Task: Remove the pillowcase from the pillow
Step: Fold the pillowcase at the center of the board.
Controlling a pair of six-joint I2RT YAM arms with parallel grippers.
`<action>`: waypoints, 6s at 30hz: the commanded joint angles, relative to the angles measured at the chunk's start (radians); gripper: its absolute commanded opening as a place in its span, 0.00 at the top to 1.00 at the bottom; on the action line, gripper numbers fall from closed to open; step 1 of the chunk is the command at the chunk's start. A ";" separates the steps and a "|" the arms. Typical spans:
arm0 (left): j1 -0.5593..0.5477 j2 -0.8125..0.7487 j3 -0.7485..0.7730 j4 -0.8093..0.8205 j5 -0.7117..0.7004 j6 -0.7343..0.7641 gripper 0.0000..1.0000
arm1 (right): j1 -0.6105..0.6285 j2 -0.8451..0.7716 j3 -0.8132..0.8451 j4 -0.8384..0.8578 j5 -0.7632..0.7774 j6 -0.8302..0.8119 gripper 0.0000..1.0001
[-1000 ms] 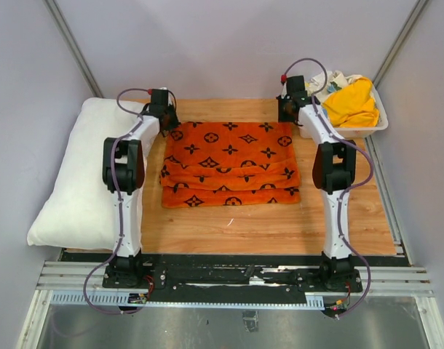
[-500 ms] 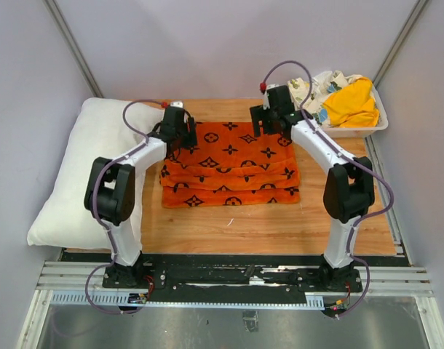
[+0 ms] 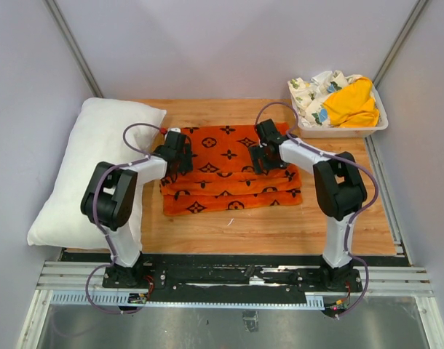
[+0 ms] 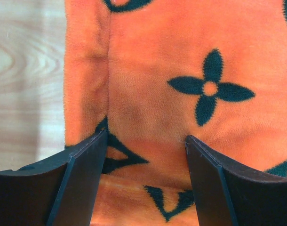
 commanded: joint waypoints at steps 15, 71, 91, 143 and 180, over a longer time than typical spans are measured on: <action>-0.083 -0.511 -0.413 -0.063 0.019 -0.155 0.28 | 0.033 -0.462 -0.448 -0.022 -0.122 0.083 0.17; -0.548 -0.668 -0.554 -0.123 0.203 -0.402 0.29 | 0.197 -0.769 -0.720 -0.104 -0.241 0.233 0.26; -0.395 -0.664 -0.408 -0.069 0.288 -0.250 0.14 | -0.350 -0.918 -0.774 0.075 -0.197 0.258 0.23; -0.025 -0.177 -0.150 0.007 0.369 -0.076 0.17 | -0.236 -0.707 -0.716 -0.124 -0.086 0.260 0.44; -0.025 -0.165 -0.151 -0.019 0.362 -0.052 0.18 | -0.490 -0.830 -0.787 -0.193 -0.433 0.237 0.99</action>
